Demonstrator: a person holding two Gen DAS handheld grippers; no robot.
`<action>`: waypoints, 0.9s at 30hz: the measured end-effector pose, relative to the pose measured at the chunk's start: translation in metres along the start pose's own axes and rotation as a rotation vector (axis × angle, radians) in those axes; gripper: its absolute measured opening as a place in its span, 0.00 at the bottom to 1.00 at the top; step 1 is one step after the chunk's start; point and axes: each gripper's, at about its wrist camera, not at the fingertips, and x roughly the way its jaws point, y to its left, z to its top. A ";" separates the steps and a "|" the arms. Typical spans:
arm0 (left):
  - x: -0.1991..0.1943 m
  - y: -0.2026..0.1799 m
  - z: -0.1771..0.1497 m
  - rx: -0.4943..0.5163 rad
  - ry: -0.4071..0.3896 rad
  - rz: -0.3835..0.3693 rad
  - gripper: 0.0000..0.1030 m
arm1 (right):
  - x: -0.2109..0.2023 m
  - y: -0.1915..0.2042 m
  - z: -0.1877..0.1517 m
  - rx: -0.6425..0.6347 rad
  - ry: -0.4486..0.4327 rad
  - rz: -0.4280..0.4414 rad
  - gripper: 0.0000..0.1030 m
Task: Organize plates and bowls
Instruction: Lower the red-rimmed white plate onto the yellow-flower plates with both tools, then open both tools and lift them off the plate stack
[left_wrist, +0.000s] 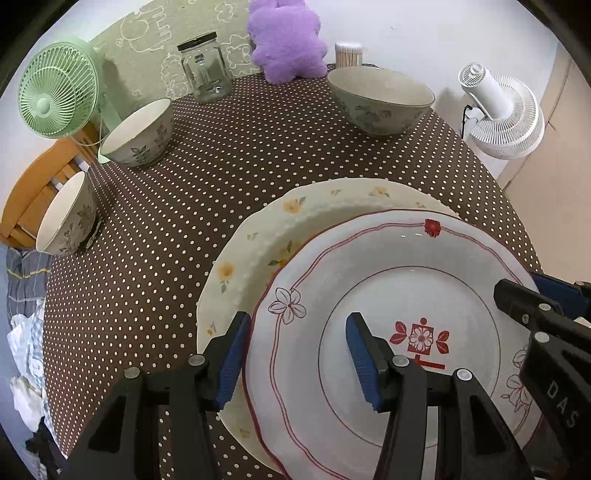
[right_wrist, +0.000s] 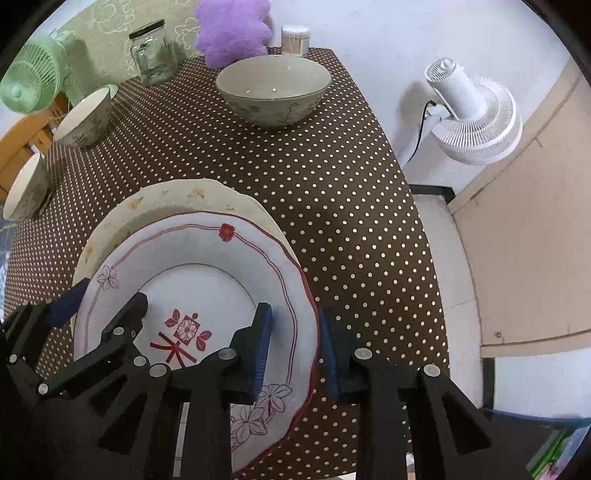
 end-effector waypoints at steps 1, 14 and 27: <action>0.000 0.000 0.000 0.001 0.001 0.000 0.52 | 0.001 0.000 0.001 0.003 0.000 0.002 0.28; 0.001 0.002 0.007 -0.014 0.047 0.016 0.52 | 0.009 0.004 0.019 -0.016 -0.023 0.011 0.29; 0.003 -0.001 0.009 -0.030 0.094 0.109 0.55 | 0.011 0.010 0.016 -0.049 -0.015 0.061 0.28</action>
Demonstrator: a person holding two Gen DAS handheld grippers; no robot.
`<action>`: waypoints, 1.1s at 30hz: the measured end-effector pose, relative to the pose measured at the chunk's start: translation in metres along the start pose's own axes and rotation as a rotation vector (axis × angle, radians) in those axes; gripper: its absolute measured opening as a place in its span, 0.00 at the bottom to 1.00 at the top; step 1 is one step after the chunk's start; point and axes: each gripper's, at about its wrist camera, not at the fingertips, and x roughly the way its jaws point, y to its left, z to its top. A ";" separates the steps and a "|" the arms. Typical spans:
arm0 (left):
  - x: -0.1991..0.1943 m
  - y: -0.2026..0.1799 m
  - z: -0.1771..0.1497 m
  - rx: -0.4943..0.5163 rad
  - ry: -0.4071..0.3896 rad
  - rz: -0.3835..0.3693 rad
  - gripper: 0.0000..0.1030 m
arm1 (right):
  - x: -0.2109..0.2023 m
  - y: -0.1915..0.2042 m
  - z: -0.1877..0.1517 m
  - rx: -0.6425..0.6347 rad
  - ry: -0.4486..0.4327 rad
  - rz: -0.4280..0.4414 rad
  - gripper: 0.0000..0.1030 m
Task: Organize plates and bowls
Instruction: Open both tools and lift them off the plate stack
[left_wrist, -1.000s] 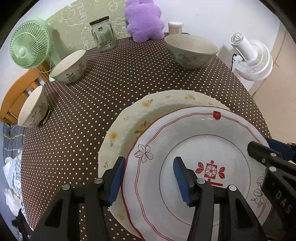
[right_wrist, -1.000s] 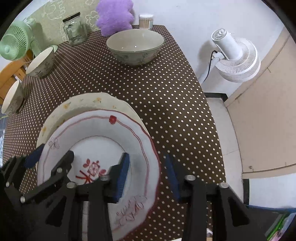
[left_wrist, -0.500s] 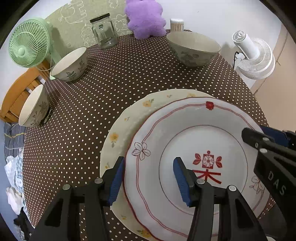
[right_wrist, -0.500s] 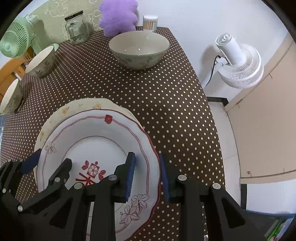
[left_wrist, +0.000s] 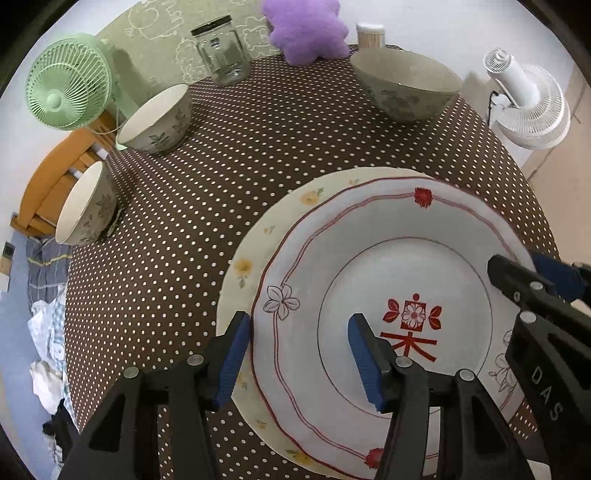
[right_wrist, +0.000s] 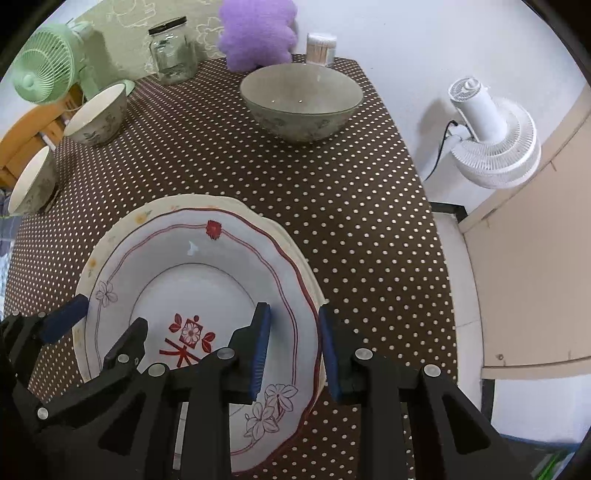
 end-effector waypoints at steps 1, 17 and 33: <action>0.000 0.001 0.000 -0.004 0.001 0.005 0.55 | 0.001 0.000 0.000 0.000 0.002 0.005 0.28; -0.004 0.013 -0.005 -0.072 -0.003 -0.018 0.69 | 0.007 0.013 0.003 -0.066 -0.023 0.026 0.32; -0.038 0.065 -0.015 -0.057 -0.108 -0.110 0.81 | -0.031 0.038 -0.005 0.028 -0.071 0.020 0.63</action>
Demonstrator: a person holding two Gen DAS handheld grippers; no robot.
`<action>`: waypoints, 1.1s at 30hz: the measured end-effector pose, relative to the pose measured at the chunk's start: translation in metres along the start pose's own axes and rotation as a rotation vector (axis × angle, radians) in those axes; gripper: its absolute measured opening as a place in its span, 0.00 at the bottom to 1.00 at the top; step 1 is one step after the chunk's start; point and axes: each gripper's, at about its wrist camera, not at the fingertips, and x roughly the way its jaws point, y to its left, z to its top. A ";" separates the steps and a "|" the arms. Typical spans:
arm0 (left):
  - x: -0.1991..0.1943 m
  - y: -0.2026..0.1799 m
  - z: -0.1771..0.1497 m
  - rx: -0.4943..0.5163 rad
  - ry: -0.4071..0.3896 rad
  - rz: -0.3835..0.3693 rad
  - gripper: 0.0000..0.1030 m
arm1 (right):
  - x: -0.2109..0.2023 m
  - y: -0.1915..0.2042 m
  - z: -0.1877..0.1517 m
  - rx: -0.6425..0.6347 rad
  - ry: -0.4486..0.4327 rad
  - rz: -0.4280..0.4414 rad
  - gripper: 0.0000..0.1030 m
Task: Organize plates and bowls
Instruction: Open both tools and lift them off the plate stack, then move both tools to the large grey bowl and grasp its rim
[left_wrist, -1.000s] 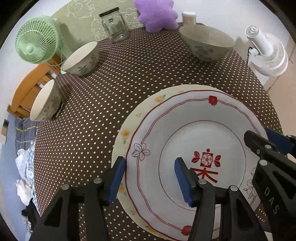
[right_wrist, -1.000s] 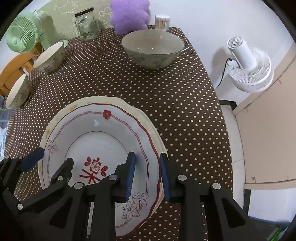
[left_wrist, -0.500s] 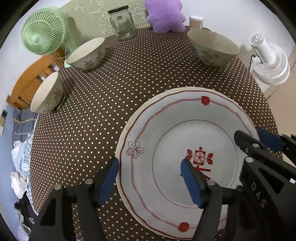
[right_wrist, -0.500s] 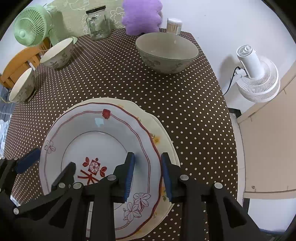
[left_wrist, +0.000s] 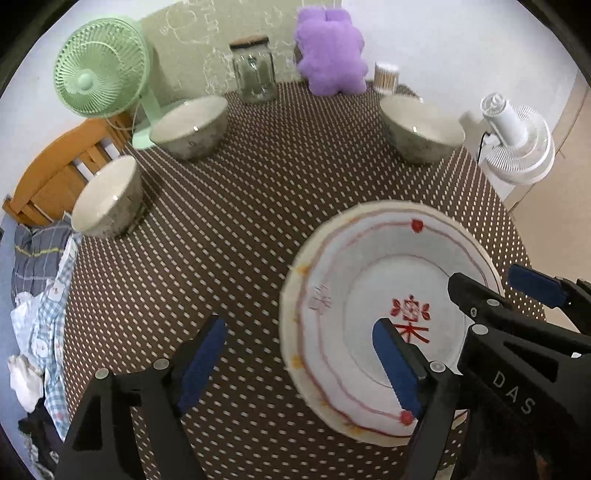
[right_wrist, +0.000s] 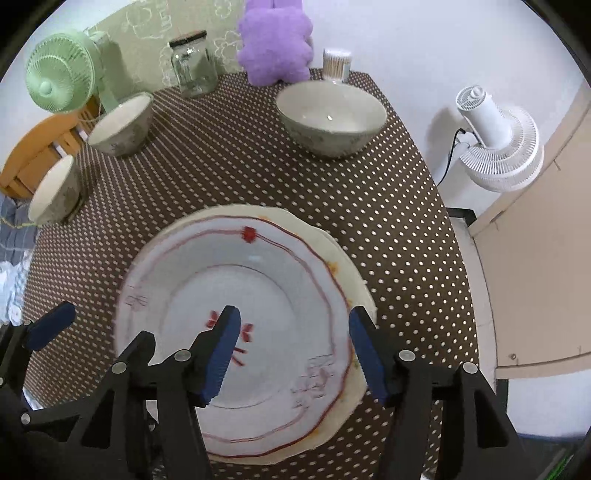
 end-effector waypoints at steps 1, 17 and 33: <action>-0.002 0.006 0.003 0.002 -0.013 -0.008 0.81 | -0.003 0.005 0.001 0.003 -0.007 -0.005 0.63; -0.034 0.144 0.034 -0.022 -0.159 -0.024 0.81 | -0.054 0.130 0.033 0.083 -0.178 -0.025 0.63; -0.004 0.240 0.069 -0.067 -0.190 0.028 0.80 | -0.028 0.230 0.090 0.040 -0.196 0.045 0.63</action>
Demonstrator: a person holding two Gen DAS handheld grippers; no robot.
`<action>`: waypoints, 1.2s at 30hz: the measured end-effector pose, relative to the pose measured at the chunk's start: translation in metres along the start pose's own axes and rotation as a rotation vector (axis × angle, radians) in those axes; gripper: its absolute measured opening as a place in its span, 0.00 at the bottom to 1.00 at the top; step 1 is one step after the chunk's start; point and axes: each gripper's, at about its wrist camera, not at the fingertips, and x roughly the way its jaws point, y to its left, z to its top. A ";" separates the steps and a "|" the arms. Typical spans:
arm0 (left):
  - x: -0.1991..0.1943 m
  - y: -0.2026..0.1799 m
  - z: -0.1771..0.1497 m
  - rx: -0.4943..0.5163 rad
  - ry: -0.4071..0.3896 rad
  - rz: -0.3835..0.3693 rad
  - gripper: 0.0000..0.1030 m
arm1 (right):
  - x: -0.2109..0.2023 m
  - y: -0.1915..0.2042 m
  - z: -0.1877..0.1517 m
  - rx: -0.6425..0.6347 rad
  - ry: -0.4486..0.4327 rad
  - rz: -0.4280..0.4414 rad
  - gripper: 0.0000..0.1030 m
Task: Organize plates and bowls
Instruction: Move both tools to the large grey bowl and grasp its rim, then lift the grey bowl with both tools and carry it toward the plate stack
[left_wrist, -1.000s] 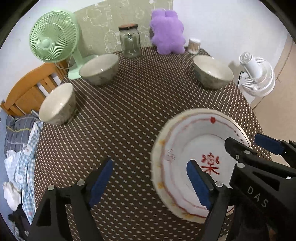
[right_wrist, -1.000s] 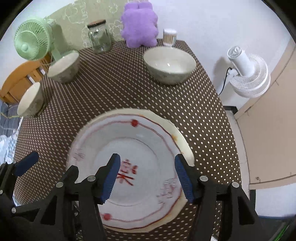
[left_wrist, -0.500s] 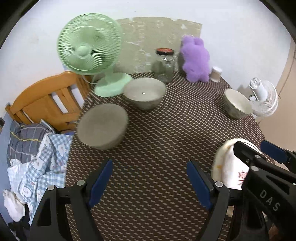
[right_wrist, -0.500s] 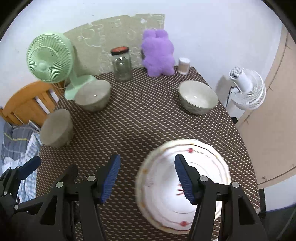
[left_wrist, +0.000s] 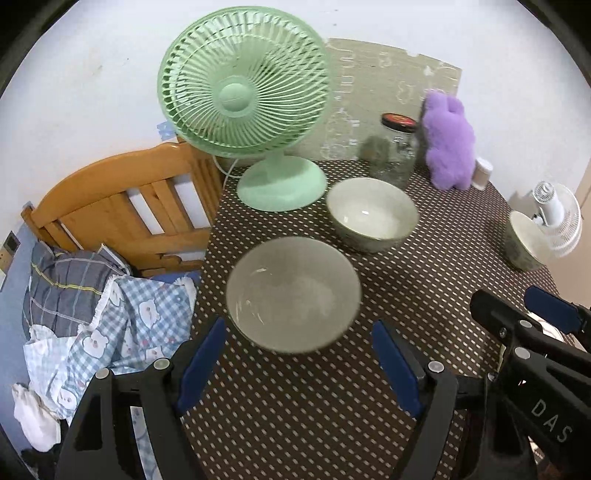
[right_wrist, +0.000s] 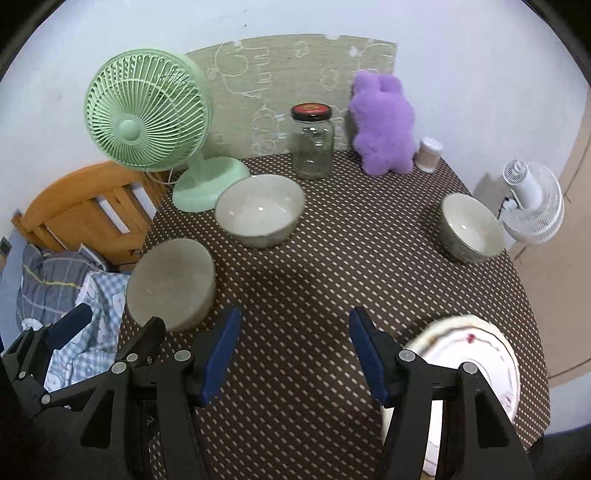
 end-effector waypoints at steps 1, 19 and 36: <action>0.004 0.004 0.002 -0.002 -0.002 0.003 0.80 | 0.005 0.005 0.004 0.000 0.003 0.005 0.63; 0.091 0.039 0.015 0.005 0.040 0.061 0.59 | 0.102 0.050 0.025 0.004 0.097 0.048 0.50; 0.118 0.046 0.015 0.000 0.112 0.044 0.26 | 0.134 0.087 0.024 -0.090 0.115 0.053 0.13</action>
